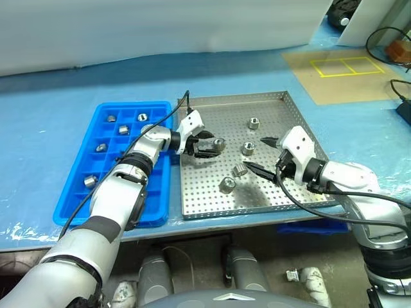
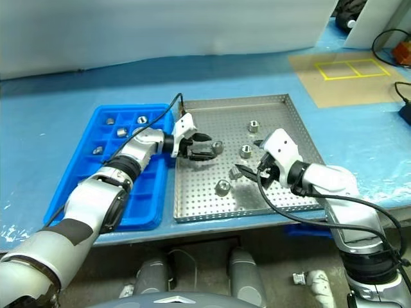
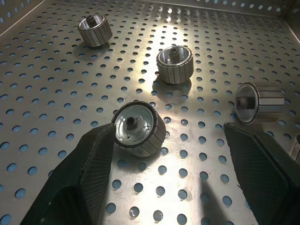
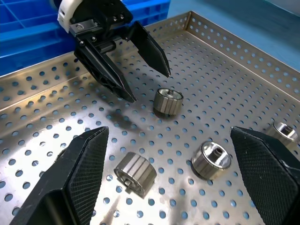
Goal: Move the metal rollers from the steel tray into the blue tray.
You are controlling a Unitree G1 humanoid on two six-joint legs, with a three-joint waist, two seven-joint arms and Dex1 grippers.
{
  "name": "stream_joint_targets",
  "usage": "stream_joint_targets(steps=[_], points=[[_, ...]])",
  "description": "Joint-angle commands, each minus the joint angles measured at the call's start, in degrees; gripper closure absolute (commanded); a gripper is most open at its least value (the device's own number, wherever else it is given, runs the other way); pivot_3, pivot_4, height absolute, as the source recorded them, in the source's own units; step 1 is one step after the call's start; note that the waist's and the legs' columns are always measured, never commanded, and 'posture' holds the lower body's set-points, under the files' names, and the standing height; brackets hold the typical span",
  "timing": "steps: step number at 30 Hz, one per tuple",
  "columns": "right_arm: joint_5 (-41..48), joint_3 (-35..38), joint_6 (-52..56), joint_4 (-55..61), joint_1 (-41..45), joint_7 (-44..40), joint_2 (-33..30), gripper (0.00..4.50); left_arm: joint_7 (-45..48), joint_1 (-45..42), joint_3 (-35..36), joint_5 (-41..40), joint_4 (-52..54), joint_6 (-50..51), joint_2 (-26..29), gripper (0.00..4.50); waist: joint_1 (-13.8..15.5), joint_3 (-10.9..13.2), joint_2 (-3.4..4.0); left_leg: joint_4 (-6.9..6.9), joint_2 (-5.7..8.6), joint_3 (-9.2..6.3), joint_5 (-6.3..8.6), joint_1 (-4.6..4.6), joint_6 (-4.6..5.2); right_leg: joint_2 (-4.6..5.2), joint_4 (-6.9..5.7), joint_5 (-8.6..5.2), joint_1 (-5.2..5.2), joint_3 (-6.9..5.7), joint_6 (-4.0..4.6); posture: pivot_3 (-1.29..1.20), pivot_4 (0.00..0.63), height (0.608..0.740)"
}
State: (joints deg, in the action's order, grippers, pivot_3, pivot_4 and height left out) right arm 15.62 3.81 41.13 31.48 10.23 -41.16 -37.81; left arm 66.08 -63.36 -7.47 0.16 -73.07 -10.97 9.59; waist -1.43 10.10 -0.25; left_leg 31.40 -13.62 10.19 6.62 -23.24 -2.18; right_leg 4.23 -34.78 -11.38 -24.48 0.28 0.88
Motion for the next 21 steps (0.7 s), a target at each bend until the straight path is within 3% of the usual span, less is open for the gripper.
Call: stream_joint_targets(steps=[1,7,21], points=[[1.19,2.27,1.14,4.54,-1.21,1.9,-0.52,0.18,-3.26,-1.89,0.89,1.34,-0.99,-1.13,-1.27,0.63,-0.35,0.0,0.0,0.02,0.01,0.0,0.02,-0.01,0.03,0.0,0.02,0.0,0.03,-0.01,0.0,-0.68,0.15,0.74],[1.8,2.61,1.87,5.91,-2.61,3.61,-0.84,0.18,-16.76,-2.48,1.34,4.3,-2.66,0.04,-4.02,0.63,-1.18,0.0,0.0,0.36,0.09,0.0,0.17,-0.06,0.27,0.03,0.07,-0.01,0.16,-0.01,-0.01,-0.69,0.15,0.74],[1.85,1.93,0.81,4.85,-2.89,5.25,-1.66,0.18,-18.2,-1.31,1.45,7.43,-3.29,3.14,-4.54,0.63,-2.94,0.01,-0.01,0.78,0.17,0.0,0.4,-0.27,0.62,0.14,0.13,-0.05,0.19,-0.06,-0.1,-0.69,0.15,0.74]])
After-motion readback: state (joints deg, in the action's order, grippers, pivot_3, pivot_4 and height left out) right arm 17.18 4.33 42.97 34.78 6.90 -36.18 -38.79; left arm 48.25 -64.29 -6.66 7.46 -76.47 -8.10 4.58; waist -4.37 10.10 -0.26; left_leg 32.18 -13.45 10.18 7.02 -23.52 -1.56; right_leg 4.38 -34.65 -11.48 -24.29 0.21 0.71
